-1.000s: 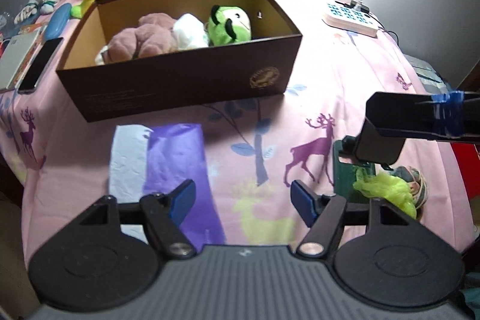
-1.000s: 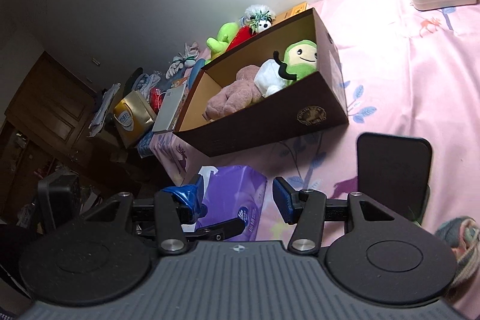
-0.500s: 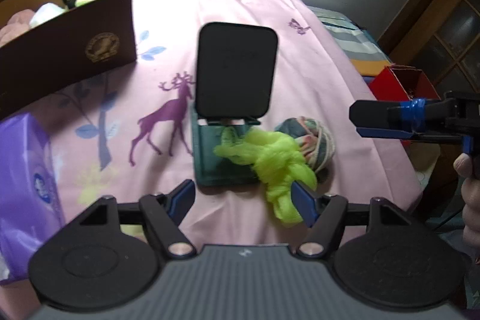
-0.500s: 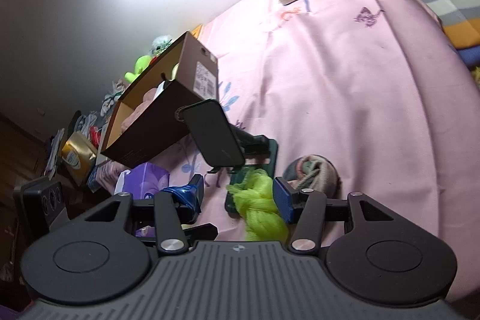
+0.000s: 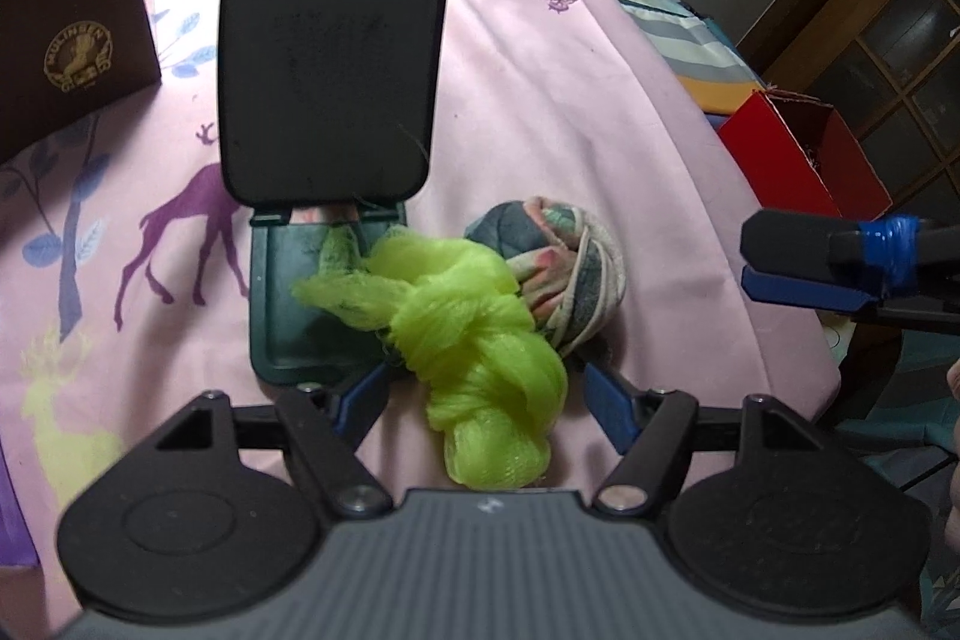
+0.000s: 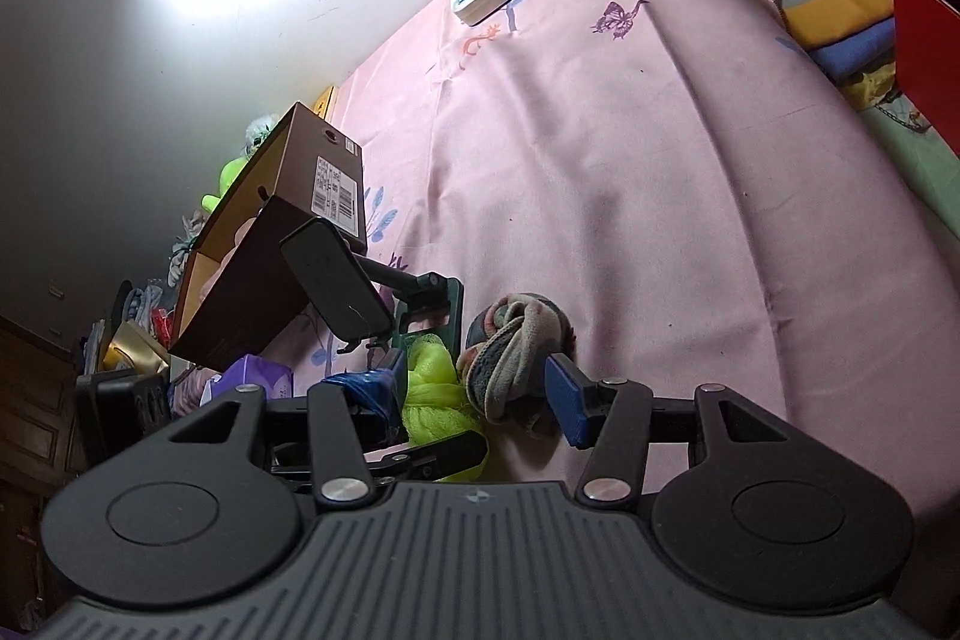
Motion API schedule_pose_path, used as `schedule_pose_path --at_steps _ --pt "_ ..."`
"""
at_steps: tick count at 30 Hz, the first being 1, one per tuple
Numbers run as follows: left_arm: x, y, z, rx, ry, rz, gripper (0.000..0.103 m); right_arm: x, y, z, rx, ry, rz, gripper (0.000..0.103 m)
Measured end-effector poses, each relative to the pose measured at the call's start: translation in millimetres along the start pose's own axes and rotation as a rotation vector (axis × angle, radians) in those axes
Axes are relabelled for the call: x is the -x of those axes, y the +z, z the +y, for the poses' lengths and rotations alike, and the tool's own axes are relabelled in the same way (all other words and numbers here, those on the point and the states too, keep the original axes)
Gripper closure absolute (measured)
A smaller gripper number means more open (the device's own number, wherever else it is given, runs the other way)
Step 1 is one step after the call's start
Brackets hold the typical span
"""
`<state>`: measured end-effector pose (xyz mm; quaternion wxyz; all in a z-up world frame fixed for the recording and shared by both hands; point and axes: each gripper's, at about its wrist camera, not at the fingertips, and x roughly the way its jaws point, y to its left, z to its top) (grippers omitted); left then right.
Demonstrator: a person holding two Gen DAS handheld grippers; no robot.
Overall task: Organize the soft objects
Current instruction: 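Reach the left gripper to the lime-green mesh pouf and grasp it, then carry the lime-green mesh pouf into the box and open the left gripper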
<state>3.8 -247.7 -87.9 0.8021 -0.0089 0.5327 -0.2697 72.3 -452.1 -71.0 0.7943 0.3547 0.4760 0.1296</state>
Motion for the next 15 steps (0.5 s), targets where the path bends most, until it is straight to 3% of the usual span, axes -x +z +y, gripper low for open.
schedule_pose_path --at_steps 3,5,15 --pt "-1.5 -0.8 1.4 0.005 -0.002 -0.014 0.034 -2.3 -0.7 0.8 0.004 -0.003 0.006 0.067" --pt "0.2 -1.2 1.6 -0.008 -0.008 -0.023 0.048 -3.9 -1.2 1.2 0.004 -0.006 0.009 0.067" --pt "22.2 -15.2 5.6 -0.052 -0.017 -0.065 0.053 -13.6 0.1 13.8 0.024 0.019 0.033 0.067"
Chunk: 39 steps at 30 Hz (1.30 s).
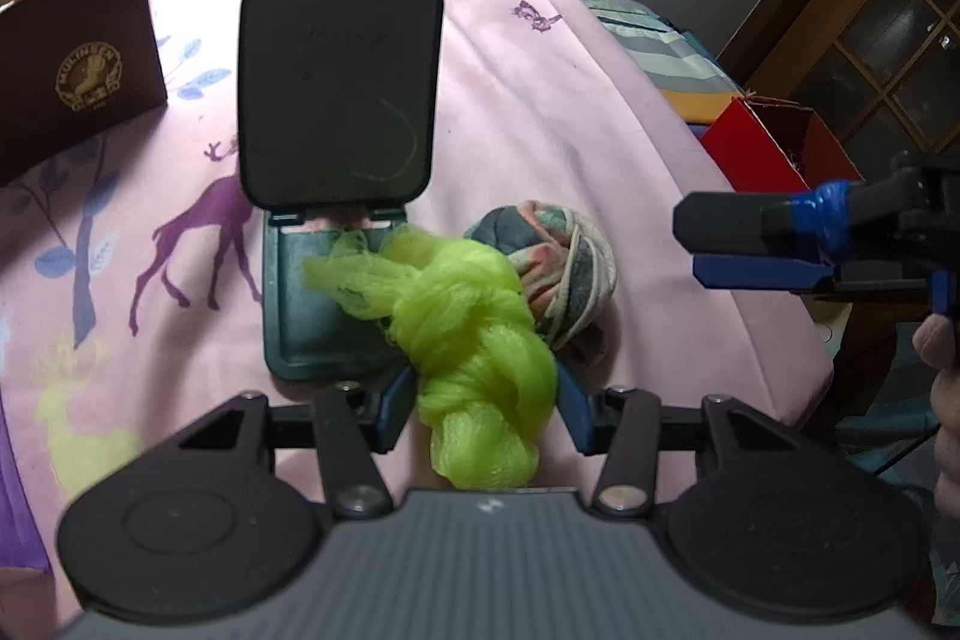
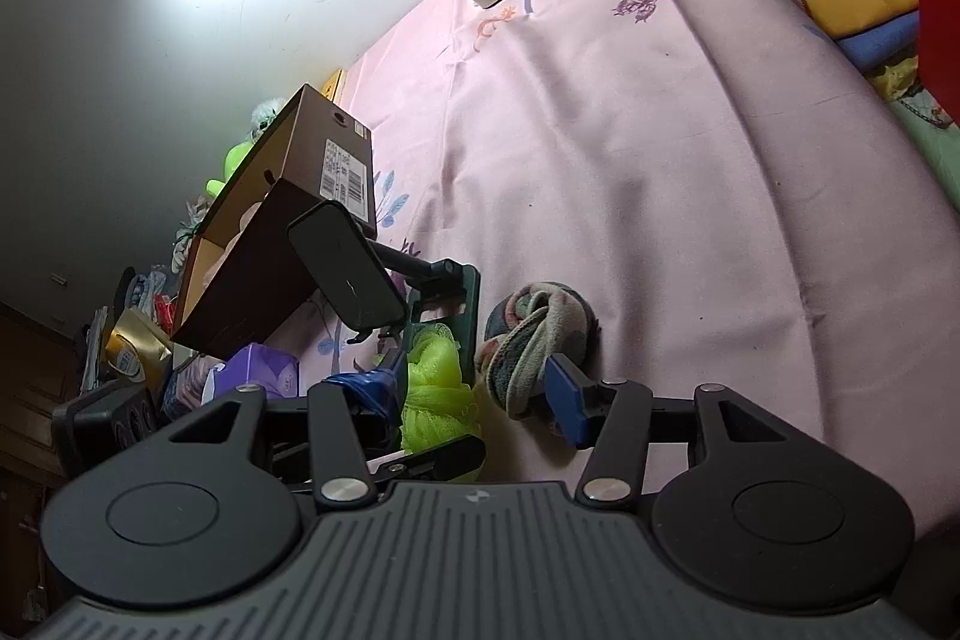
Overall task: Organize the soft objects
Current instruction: 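Carry the lime-green mesh pouf into the box and open the left gripper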
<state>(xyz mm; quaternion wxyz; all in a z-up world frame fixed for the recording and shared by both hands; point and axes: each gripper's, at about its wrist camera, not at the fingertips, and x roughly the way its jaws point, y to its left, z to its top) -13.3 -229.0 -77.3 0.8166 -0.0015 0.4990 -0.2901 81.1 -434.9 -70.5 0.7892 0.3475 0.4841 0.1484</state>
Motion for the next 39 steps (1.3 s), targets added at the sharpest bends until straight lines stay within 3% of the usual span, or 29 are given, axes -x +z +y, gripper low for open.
schedule_pose_path --at_steps 7,20,33,39 --pt "31.8 -15.3 10.4 -0.016 0.011 -0.027 0.054 -17.9 -2.1 21.9 0.053 0.043 0.063 0.067" --pt "117.5 -22.6 70.4 0.052 0.101 -0.176 0.055 -64.4 -11.1 82.9 0.137 0.108 0.165 0.067" --pt "186.7 28.3 170.4 0.035 0.196 -0.341 0.055 -104.2 -17.4 132.9 0.09 0.084 0.14 0.068" --pt "192.2 64.3 218.4 0.031 0.238 -0.396 0.055 -115.6 -21.4 151.1 0.069 0.056 0.118 0.068"
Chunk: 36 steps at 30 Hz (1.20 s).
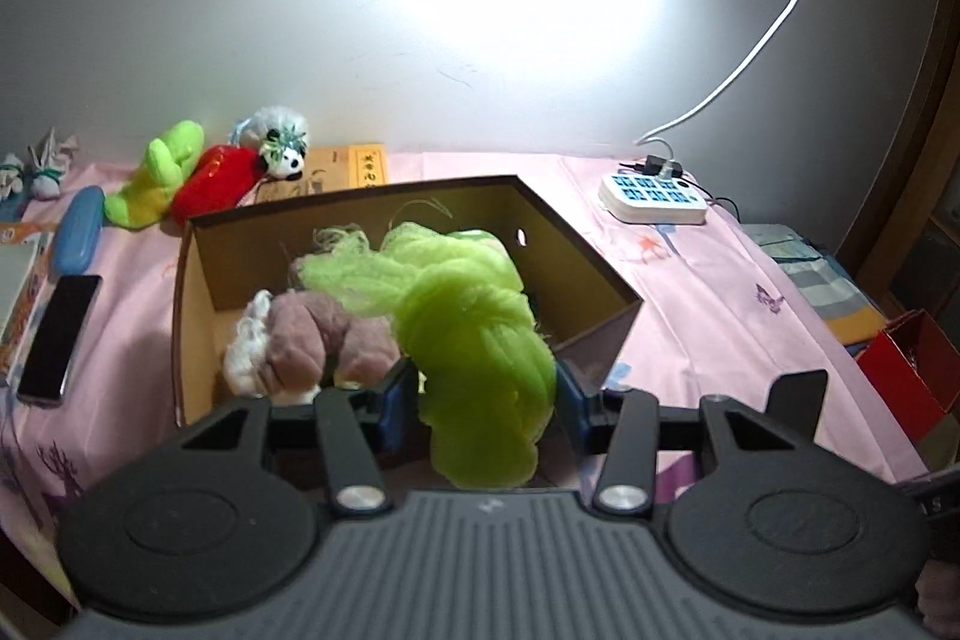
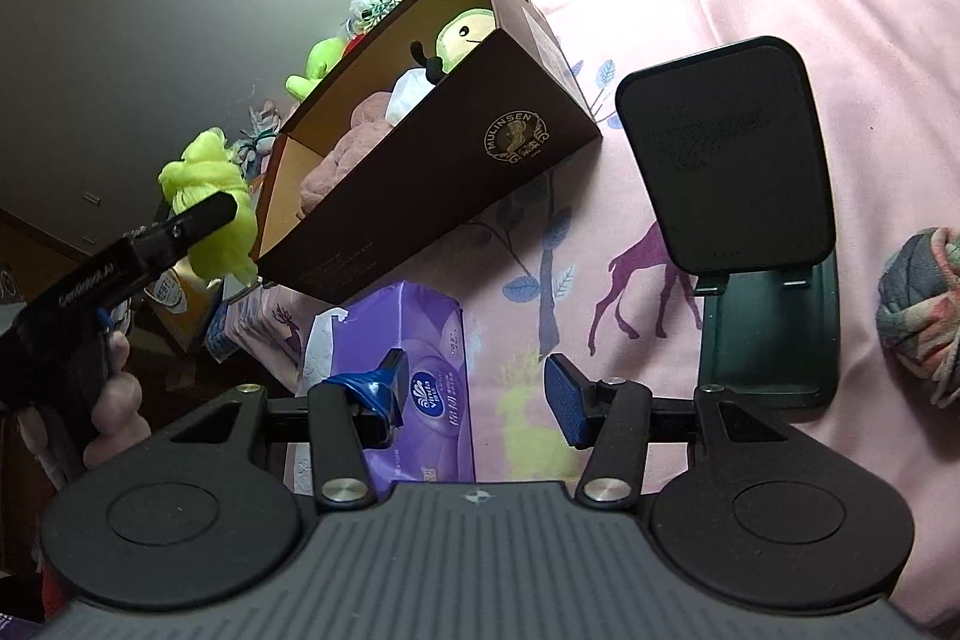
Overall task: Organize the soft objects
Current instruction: 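Carry the lime-green mesh pouf into the box and open the left gripper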
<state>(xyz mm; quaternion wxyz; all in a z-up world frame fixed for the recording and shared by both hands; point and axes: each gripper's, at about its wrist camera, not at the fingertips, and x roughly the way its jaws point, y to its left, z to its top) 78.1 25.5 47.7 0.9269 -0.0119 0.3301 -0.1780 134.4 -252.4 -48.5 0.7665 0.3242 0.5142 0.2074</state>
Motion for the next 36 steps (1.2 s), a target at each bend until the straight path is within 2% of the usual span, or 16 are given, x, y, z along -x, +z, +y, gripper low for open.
schedule_pose_path --at_steps 5,9,20,25,27,32,36 --pt "-24.4 19.8 37.4 0.001 0.052 -0.008 0.055 -2.6 -3.1 8.0 -0.03 -0.032 -0.037 0.068" --pt "-55.1 32.9 71.7 0.014 0.092 0.031 0.055 -0.6 -7.2 10.4 -0.059 -0.066 -0.069 0.068" --pt "-120.3 41.6 129.0 0.089 0.082 0.182 0.054 11.5 -19.0 10.3 -0.13 -0.148 -0.132 0.068" --pt "-125.8 39.5 135.8 0.093 0.09 0.193 0.051 18.4 -21.1 3.9 -0.164 -0.186 -0.154 0.068" --pt "-124.6 38.7 136.9 0.096 0.093 0.193 0.046 22.8 -21.3 0.7 -0.17 -0.205 -0.163 0.068" --pt "-107.7 37.2 132.3 0.079 0.108 0.158 0.04 38.9 -18.7 -13.1 -0.167 -0.284 -0.193 0.068" --pt "-89.1 35.3 125.8 0.096 0.111 0.134 0.039 57.1 -15.6 -35.0 -0.179 -0.355 -0.224 0.068"
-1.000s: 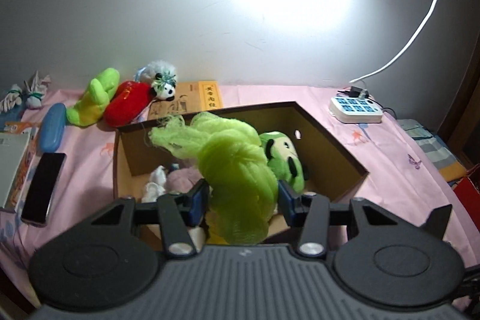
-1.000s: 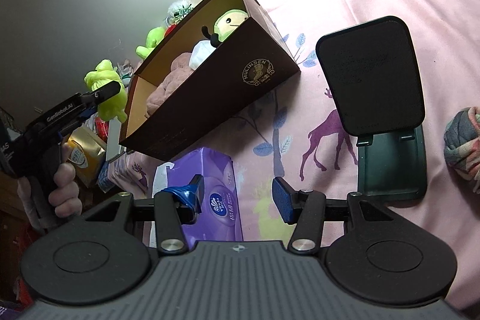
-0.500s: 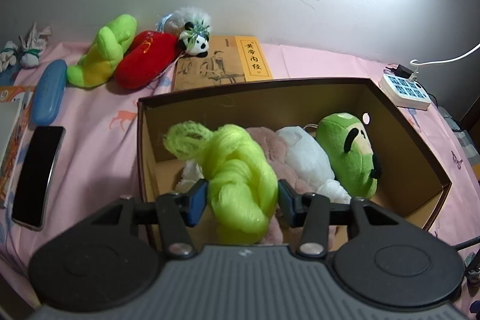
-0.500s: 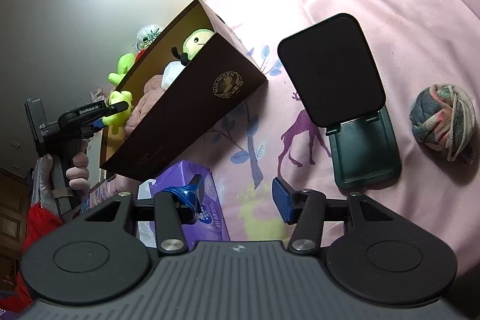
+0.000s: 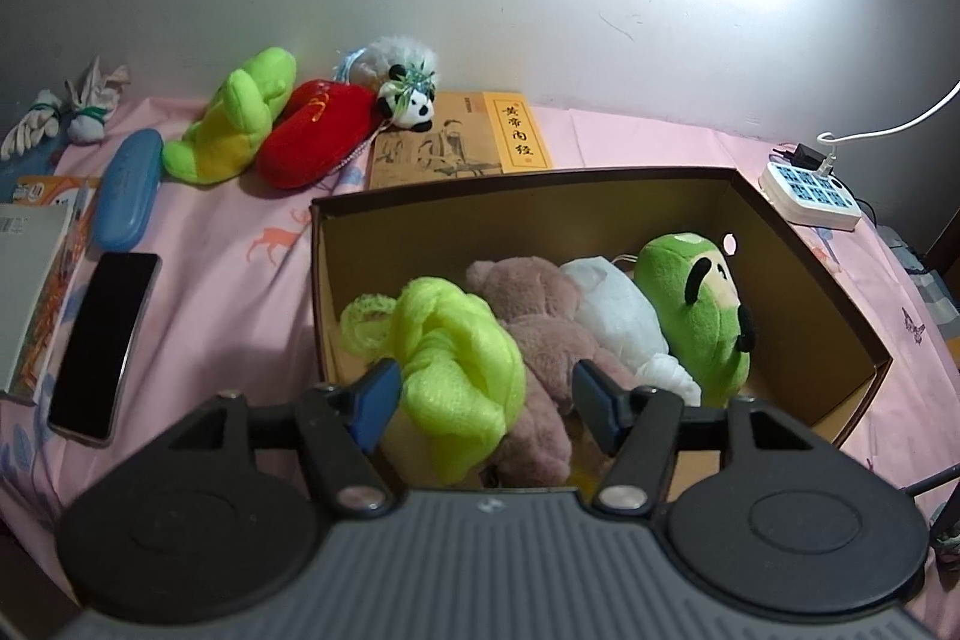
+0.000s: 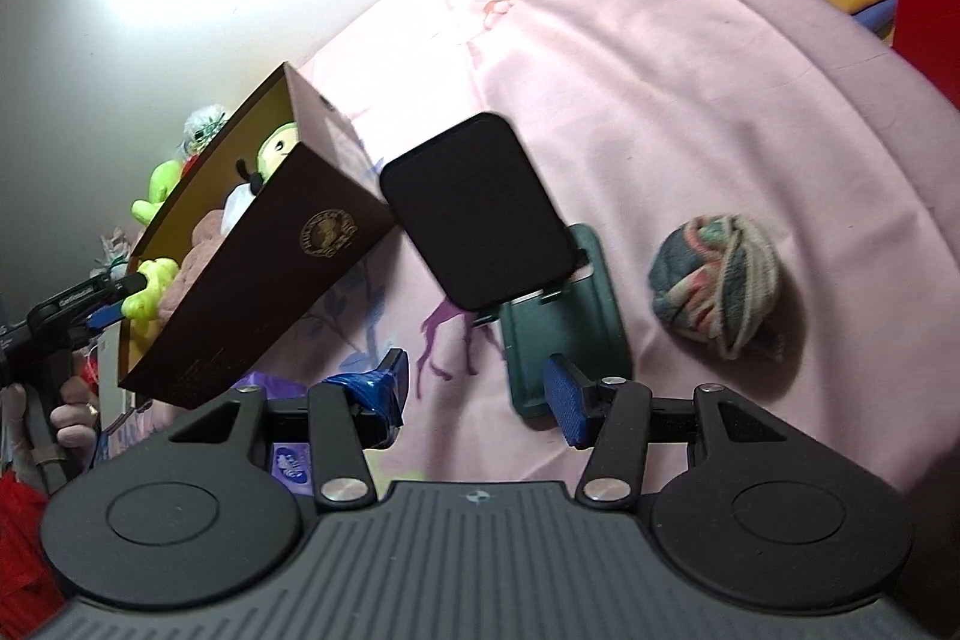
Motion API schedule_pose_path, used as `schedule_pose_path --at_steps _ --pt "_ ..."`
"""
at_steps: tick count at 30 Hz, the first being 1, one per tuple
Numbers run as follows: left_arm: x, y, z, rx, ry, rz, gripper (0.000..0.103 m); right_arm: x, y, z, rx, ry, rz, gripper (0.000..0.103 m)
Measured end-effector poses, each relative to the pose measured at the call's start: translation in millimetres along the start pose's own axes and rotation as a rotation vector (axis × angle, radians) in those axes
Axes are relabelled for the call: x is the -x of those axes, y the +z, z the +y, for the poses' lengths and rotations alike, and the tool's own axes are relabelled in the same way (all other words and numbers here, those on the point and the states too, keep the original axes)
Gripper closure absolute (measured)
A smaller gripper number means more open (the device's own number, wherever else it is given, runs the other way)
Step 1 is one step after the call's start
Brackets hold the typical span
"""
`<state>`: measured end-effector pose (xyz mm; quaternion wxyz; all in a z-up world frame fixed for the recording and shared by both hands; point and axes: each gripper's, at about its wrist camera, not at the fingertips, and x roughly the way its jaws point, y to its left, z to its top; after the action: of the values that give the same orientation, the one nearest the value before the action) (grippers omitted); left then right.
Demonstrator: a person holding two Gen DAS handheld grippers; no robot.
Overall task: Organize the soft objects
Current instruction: 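Carry the lime-green mesh pouf into the box and open the left gripper, then reach the right gripper to the striped knit ball and grasp it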
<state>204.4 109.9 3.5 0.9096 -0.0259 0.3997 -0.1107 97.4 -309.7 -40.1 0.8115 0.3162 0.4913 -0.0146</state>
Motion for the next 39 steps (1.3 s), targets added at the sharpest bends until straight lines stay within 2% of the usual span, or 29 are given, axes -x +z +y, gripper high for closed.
schedule_pose_path --at_steps 5,8,11,14,18,28,35,39 --pt "31.3 -9.2 -12.7 0.023 0.009 -0.037 0.039 3.3 12.9 -34.1 0.018 -0.123 -0.04 0.067" --pt "53.2 -18.4 -29.3 0.021 0.01 -0.067 0.037 -1.6 16.9 -54.5 0.017 -0.163 -0.03 0.067" --pt "65.8 -27.3 -49.5 0.02 0.009 -0.073 0.037 -8.3 19.1 -73.3 -0.004 -0.167 -0.011 0.067" --pt "73.8 -38.5 -73.3 0.019 0.0 -0.068 0.037 -15.0 21.4 -86.8 -0.028 -0.147 0.013 0.067" --pt "77.0 -58.5 -108.7 0.014 -0.028 -0.043 0.036 -25.9 26.4 -96.6 -0.056 -0.074 0.047 0.067" --pt "66.9 -103.9 -172.1 0.021 -0.05 0.05 0.036 -52.8 32.7 -96.7 -0.026 0.099 0.14 0.066" --pt "59.5 -118.9 -195.2 0.022 -0.046 0.088 0.036 -57.1 39.7 -98.7 0.013 0.143 0.162 0.073" --pt "51.3 -124.5 -208.2 0.01 -0.065 0.118 0.036 -46.8 50.4 -102.8 0.008 0.148 0.128 0.075"
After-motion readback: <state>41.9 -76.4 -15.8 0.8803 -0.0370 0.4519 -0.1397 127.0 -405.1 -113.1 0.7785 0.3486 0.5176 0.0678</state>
